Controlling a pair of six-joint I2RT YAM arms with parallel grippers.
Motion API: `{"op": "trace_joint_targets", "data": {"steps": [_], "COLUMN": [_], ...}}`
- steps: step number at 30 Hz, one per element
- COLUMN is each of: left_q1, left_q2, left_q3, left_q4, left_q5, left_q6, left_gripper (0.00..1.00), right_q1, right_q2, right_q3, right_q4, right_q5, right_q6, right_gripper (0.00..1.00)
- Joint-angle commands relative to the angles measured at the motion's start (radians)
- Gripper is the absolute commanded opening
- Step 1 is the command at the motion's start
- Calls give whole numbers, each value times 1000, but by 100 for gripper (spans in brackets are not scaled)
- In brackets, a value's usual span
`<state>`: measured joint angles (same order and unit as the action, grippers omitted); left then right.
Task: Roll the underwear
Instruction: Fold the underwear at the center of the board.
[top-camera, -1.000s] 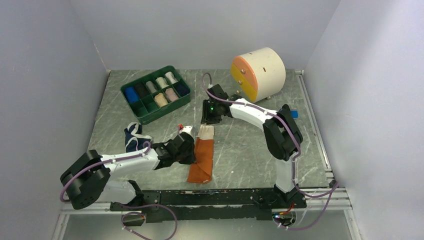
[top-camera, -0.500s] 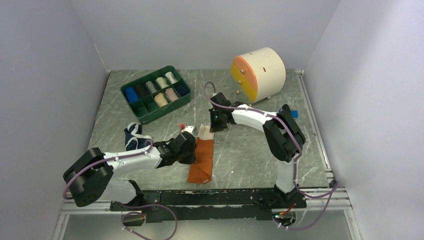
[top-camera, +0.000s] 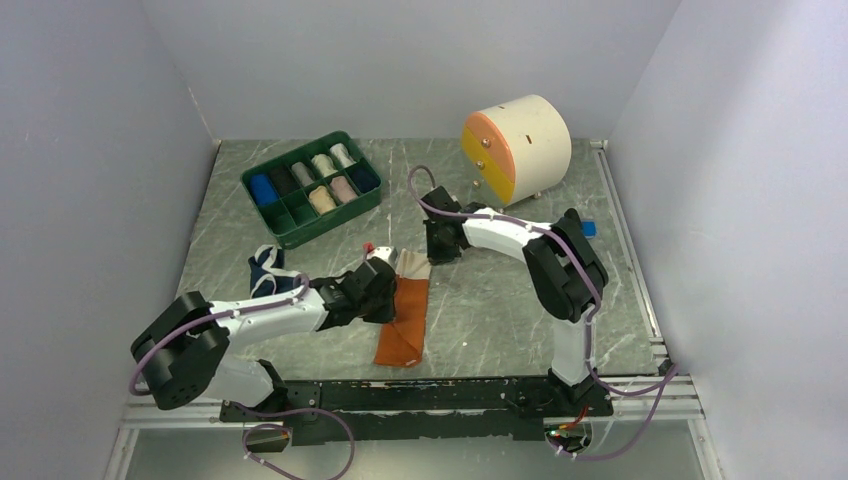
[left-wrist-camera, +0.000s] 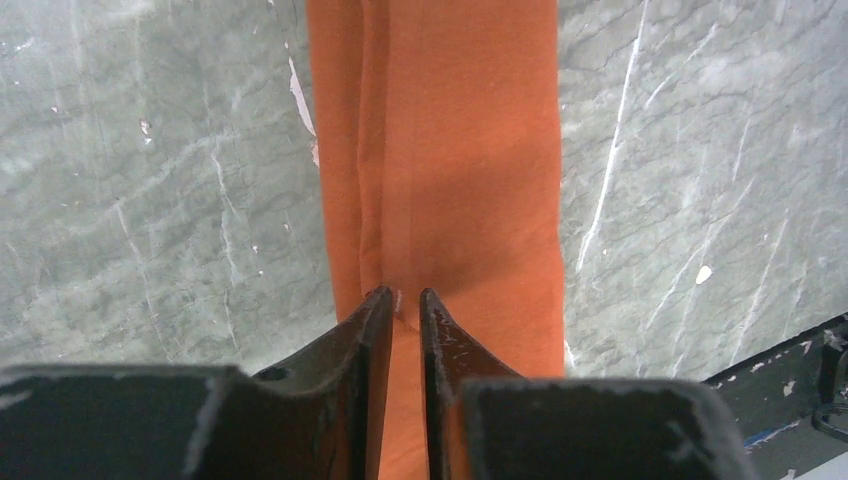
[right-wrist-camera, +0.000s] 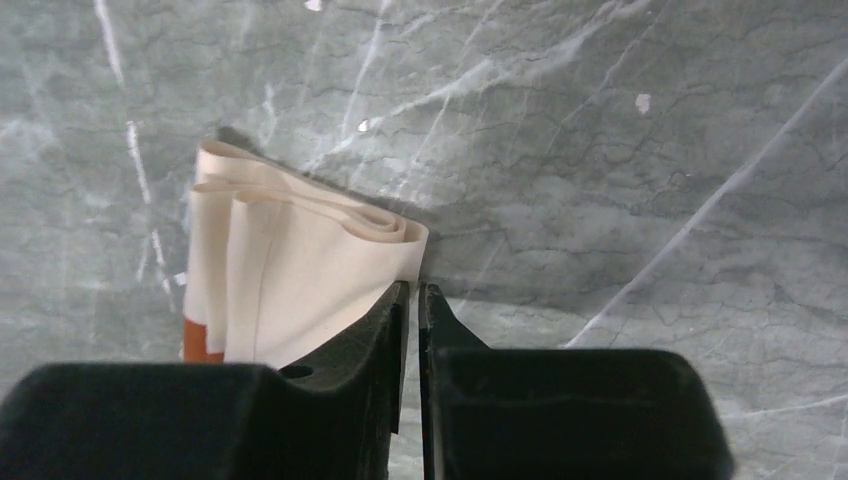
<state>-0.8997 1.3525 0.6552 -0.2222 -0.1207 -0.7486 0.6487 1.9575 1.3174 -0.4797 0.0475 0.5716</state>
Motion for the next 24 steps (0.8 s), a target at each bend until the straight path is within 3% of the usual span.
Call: {"op": "trace_joint_targets", "data": {"steps": [1,9,24], "left_q1": [3,3,5], "left_q2": [-32,-100,-346], "left_q3": [49,46,-59], "left_q4": [-40,-93,-236], "left_q5": [-33,-51,-97], "left_q6": [1,-25,-114], "left_gripper": [24,34,55], "right_q1": [-4,-3,-3], "right_q2": [-101,-66,69], "right_q3": [20,35,107], "right_q4": [42,95,68], "right_q5": [-39,-144,-90], "right_q6": [-6,19,-10], "right_gripper": [13,13,13]}}
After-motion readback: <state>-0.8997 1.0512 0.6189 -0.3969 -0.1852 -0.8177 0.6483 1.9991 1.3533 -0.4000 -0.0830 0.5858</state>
